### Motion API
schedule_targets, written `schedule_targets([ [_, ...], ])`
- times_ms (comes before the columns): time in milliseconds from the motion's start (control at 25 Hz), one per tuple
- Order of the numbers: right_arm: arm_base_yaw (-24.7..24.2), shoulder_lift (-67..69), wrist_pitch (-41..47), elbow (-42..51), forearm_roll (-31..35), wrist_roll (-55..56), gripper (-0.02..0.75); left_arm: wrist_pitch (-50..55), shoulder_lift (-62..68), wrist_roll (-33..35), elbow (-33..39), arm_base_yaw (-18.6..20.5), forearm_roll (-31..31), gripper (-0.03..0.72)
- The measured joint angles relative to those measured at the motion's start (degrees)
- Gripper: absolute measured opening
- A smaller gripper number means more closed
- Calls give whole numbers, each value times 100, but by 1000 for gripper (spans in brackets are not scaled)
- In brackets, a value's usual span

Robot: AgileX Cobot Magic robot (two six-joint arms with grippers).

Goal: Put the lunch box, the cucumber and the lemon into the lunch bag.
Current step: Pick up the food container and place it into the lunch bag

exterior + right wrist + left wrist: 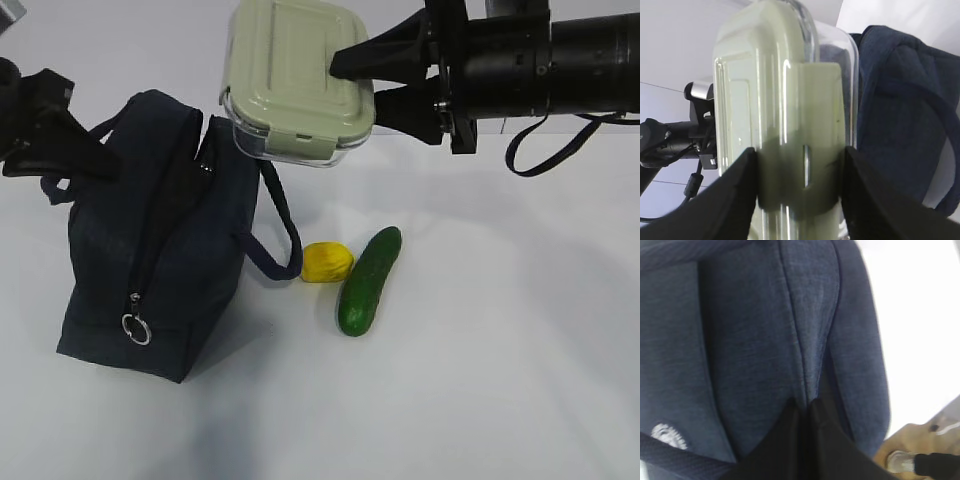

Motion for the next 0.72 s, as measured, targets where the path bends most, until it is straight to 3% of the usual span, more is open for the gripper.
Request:
schedule_targets([
  [360,374,502,-122,0,301,0,376,322,0,656,0,0,-1176,-3],
  [720,474,1228,-160,-9,378,0,376,911,8,1170,0,2,-1732,-3],
])
